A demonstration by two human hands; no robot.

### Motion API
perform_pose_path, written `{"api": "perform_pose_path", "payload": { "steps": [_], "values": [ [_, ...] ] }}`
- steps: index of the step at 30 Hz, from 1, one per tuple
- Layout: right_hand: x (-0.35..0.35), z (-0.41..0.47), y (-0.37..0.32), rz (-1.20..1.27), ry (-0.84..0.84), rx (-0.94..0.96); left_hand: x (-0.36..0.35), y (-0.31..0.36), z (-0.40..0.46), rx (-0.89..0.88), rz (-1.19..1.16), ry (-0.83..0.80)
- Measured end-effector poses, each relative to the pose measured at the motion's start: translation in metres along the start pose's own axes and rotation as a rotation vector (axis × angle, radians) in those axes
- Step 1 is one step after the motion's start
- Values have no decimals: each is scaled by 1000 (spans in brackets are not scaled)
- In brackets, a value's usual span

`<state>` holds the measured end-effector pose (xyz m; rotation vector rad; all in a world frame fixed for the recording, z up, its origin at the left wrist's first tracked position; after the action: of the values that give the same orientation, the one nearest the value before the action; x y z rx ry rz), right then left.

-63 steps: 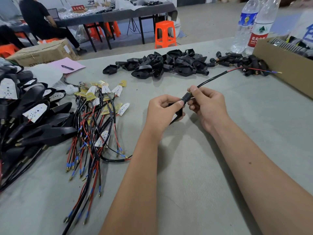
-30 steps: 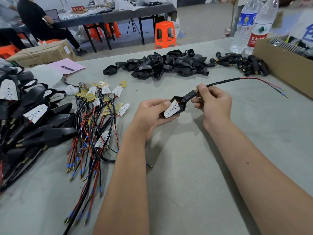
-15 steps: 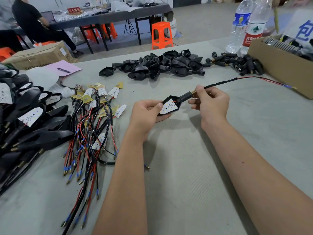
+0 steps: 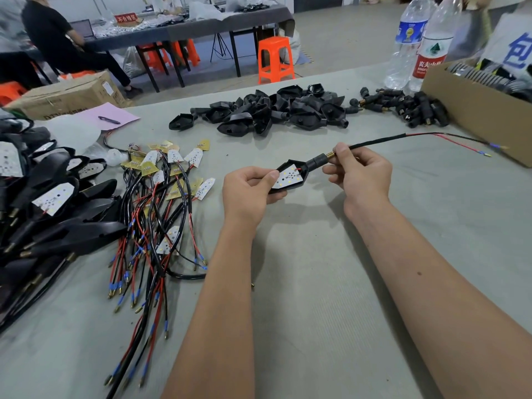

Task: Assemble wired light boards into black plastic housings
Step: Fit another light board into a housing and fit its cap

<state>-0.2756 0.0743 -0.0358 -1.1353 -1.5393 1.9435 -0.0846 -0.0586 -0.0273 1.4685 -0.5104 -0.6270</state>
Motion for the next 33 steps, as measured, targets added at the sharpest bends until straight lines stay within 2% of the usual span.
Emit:
{"api": "perform_pose_path", "payload": {
  "steps": [20,33],
  "values": [
    [-4,-1,1,83,-69,-45,3,-5,2,-16,-83,7],
    [-6,-2,0,-20,-68,-12,6,-7,1,6,-30,61]
  ]
}}
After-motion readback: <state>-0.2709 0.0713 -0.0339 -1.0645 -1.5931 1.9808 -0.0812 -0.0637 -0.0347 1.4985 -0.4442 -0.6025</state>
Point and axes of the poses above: each hand's wrist, its own z-axis towards the middle knuckle, its own x-axis out of the back of the hand, y = z × x, the point moved 9 cm from there along z, towards the middle knuckle, and after that the axes turned 13 degrees about -y, right-handed, at the moved point
